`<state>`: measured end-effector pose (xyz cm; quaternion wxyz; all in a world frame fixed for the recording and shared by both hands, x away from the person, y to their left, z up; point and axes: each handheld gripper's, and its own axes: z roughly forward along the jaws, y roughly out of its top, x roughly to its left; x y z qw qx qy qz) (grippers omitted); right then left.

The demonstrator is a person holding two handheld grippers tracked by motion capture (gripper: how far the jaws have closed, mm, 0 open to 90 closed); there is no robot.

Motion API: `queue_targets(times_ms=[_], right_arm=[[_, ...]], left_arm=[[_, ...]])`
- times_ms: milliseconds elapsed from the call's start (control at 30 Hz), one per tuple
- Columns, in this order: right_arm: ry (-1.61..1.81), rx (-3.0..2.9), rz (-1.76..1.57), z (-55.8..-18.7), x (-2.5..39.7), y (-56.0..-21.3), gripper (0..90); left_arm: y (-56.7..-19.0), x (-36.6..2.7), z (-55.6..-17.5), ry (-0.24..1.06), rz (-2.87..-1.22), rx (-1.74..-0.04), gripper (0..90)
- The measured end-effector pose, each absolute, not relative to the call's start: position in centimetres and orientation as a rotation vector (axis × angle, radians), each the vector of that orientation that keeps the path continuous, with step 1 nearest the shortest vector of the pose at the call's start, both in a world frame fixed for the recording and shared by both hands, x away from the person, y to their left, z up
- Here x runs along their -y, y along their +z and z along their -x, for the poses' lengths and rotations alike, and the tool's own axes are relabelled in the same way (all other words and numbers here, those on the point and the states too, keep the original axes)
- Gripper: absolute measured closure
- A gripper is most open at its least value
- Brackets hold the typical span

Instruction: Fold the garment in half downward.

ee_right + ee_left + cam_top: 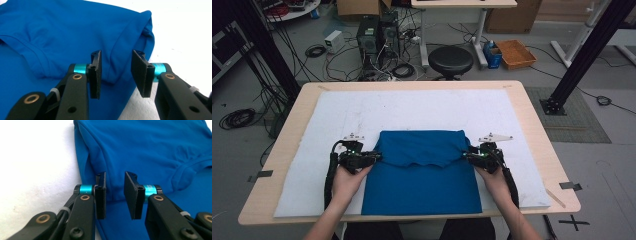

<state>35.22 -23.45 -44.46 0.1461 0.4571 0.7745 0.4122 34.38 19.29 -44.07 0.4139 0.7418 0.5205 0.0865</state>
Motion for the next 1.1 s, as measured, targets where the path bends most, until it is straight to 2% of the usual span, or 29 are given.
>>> queue_targets(times_ms=[167, 333, 600, 700, 767, 1100], right_arm=[[1.181, -2.222, -1.356, -35.4, 23.8, -44.6, 61.9], [1.180, -2.234, -1.369, -35.4, 23.7, -44.8, 67.4], [1.145, -2.259, -1.381, -35.1, 23.1, -45.0, 66.3], [1.144, -2.266, -1.363, -35.0, 23.0, -44.9, 79.2], [1.146, -2.265, -1.336, -34.8, 22.9, -44.7, 84.0], [1.196, -2.256, -1.303, -33.8, 23.2, -43.3, 85.4]], left_arm=[[-44.3, -19.0, -34.4, 0.237, -1.900, -1.302, 72.8], [-44.2, -18.9, -34.3, 0.267, -1.908, -1.302, 80.2], [-44.3, -18.6, -34.2, 0.284, -1.925, -1.282, 84.2], [-44.2, -18.6, -34.1, 0.306, -1.921, -1.270, 87.0], [-44.1, -18.5, -34.0, 0.316, -1.916, -1.264, 87.6], [-42.6, -19.0, -33.0, 0.315, -1.898, -1.210, 87.9]])
